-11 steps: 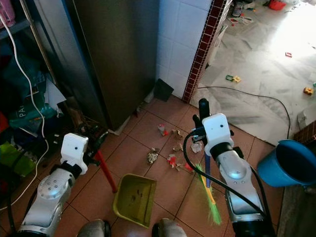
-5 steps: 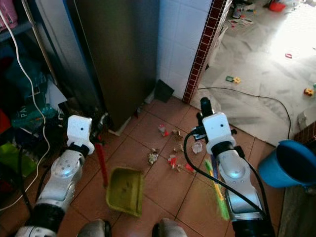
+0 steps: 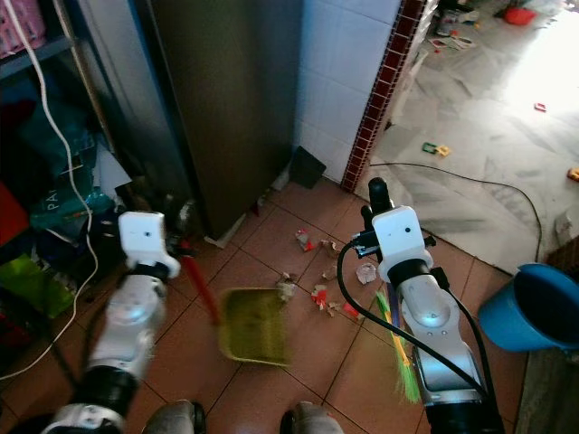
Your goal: Sweep floor
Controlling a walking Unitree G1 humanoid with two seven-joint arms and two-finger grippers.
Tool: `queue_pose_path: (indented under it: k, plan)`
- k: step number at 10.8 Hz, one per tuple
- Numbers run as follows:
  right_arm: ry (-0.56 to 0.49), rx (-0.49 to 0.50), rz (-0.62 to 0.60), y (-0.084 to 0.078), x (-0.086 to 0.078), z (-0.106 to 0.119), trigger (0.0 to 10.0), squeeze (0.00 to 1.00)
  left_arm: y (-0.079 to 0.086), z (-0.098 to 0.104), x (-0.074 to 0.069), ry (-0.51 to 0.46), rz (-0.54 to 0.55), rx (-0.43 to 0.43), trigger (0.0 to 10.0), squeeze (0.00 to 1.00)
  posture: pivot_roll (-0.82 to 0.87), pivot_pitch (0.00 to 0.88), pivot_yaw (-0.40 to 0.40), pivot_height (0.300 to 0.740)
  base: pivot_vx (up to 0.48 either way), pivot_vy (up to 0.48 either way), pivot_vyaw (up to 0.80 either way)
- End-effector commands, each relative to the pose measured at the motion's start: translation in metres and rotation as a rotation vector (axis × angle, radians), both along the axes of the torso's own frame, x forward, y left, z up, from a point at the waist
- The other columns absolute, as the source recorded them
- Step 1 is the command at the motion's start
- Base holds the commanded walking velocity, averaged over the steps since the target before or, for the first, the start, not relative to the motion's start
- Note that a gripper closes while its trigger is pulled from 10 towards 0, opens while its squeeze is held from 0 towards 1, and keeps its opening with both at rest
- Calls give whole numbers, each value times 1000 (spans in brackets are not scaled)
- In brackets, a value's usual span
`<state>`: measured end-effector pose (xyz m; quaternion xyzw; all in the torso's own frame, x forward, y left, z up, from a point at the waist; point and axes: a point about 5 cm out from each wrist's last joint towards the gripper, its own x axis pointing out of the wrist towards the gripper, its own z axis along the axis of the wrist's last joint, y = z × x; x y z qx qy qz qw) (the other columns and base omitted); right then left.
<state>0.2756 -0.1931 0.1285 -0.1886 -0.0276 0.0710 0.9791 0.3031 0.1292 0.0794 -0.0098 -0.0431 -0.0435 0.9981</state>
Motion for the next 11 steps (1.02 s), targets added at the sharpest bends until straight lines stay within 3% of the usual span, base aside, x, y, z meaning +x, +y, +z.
queue_pose_path:
  k: [1, 5, 6, 7, 8, 11]
  plan:
    - [-54, -26, -21, -5, -1, 10, 10000, 0, -8, 7, 4, -33, -34, -12, 0, 0, -93, 68, -44, 740, 0, 0, 0]
    - [-55, -21, -24, -4, 0, 9, 10000, 0, -10, -3, 6, 8, -53, 11, 0, 0, -92, 67, -40, 740, 0, 0, 0]
    - [-56, -19, -22, -4, -1, 9, 10000, 0, -10, -6, 6, 16, -56, 50, 10000, 0, -92, 67, -39, 740, 0, 0, 0]
    - [-56, -18, -23, -4, 0, 9, 10000, 0, -11, -6, 6, 14, -63, 54, 10000, 0, -92, 67, -37, 740, 0, 0, 0]
    - [-57, -16, -26, -4, 0, 9, 10000, 0, -12, -8, 6, 21, -70, 72, 10000, 1000, -93, 66, -34, 740, 0, 0, 0]
    - [-56, -13, -26, -3, 0, 9, 10000, 0, -13, -12, 7, 56, -91, 99, 10000, 1000, -93, 63, -33, 740, 0, 0, 0]
